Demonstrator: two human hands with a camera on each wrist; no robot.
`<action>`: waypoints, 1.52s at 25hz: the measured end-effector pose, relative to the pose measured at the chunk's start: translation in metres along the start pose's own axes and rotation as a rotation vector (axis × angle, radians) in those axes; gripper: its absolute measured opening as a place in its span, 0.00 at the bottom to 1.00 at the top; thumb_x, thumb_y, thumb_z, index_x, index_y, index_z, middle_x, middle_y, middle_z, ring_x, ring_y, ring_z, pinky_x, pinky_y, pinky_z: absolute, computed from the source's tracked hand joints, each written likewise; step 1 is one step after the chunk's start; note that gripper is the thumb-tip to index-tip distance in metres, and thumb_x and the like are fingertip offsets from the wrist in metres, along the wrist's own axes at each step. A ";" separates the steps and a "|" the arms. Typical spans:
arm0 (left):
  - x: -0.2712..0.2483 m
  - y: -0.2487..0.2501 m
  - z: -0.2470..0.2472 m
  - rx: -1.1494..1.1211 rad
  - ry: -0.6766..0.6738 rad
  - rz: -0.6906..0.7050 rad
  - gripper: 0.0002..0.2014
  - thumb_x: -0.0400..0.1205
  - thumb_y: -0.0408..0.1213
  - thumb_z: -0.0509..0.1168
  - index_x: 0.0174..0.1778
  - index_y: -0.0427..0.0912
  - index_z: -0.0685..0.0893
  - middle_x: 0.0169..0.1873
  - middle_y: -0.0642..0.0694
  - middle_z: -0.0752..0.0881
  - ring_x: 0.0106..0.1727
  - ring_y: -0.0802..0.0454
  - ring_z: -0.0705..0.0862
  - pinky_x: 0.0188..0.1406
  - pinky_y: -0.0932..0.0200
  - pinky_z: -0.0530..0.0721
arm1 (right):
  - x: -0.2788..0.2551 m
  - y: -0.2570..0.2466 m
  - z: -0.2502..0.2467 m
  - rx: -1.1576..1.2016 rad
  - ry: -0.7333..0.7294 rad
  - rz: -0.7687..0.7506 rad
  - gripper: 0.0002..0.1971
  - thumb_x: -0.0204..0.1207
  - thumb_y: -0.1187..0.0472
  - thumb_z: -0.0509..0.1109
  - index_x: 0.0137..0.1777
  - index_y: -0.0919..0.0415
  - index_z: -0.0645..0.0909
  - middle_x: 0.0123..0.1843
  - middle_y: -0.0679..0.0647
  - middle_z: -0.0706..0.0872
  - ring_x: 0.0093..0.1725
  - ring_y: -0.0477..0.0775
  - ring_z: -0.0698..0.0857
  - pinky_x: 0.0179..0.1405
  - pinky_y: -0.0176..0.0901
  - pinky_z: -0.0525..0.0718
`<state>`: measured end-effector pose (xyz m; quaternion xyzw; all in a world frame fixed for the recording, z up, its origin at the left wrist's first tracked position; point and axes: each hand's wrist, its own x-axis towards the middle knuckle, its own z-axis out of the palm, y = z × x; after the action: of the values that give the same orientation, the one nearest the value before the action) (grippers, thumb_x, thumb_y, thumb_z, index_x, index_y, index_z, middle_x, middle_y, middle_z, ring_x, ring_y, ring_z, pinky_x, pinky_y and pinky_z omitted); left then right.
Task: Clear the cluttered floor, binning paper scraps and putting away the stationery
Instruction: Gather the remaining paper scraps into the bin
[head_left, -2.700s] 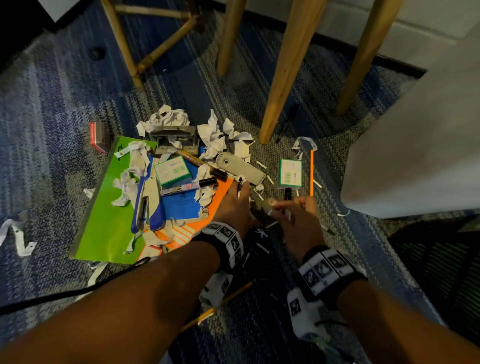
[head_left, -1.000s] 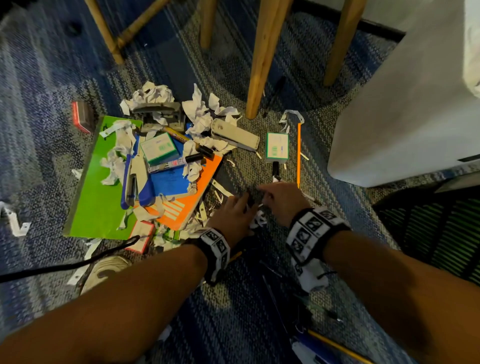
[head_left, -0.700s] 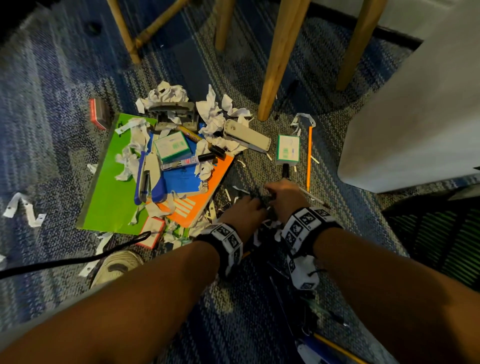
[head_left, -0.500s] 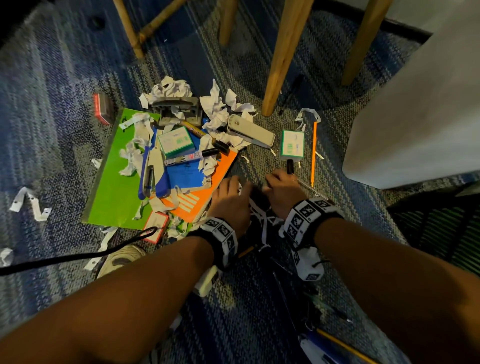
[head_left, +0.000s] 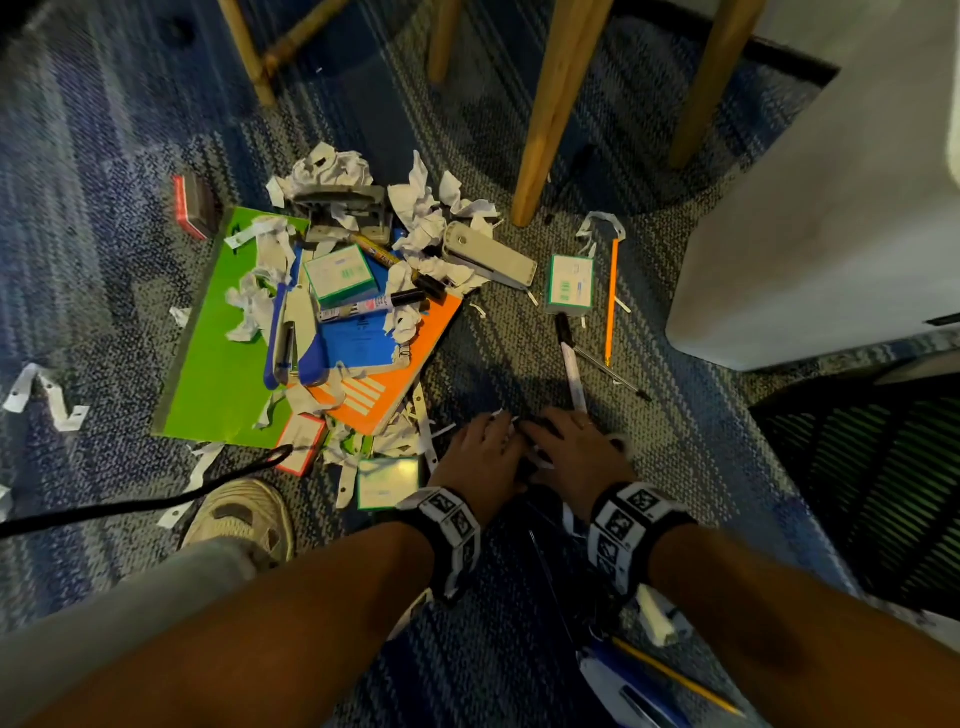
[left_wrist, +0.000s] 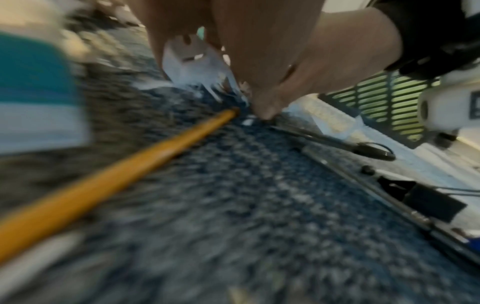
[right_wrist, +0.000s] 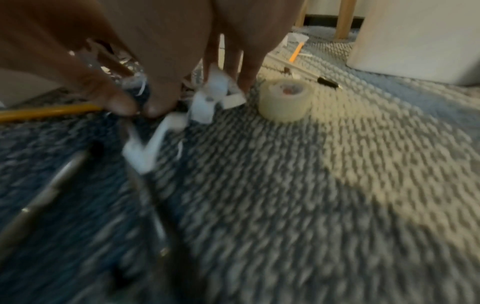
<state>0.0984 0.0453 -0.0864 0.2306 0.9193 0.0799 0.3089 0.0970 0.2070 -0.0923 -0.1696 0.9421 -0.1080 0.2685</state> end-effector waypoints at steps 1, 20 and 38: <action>0.001 0.006 0.000 0.005 0.030 0.024 0.27 0.86 0.46 0.58 0.79 0.39 0.64 0.81 0.37 0.57 0.79 0.35 0.58 0.75 0.38 0.66 | -0.003 0.000 0.006 0.034 0.047 0.011 0.25 0.76 0.59 0.72 0.73 0.58 0.76 0.70 0.61 0.77 0.66 0.69 0.77 0.67 0.63 0.77; 0.027 0.041 -0.156 -0.304 0.222 0.174 0.06 0.77 0.30 0.69 0.42 0.35 0.91 0.45 0.38 0.89 0.48 0.39 0.87 0.49 0.50 0.85 | -0.048 0.015 -0.162 0.151 0.045 0.207 0.10 0.80 0.62 0.64 0.53 0.56 0.87 0.53 0.56 0.89 0.52 0.58 0.84 0.45 0.41 0.76; 0.081 0.224 -0.351 -0.808 0.696 0.257 0.07 0.80 0.34 0.70 0.45 0.34 0.90 0.45 0.39 0.91 0.45 0.50 0.86 0.50 0.51 0.86 | -0.116 0.122 -0.329 1.099 1.198 0.491 0.06 0.75 0.66 0.74 0.40 0.56 0.89 0.36 0.53 0.90 0.32 0.49 0.86 0.43 0.48 0.87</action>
<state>-0.0867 0.2789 0.2149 0.1641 0.8277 0.5353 0.0380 -0.0210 0.4003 0.1998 0.2801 0.7489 -0.5605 -0.2156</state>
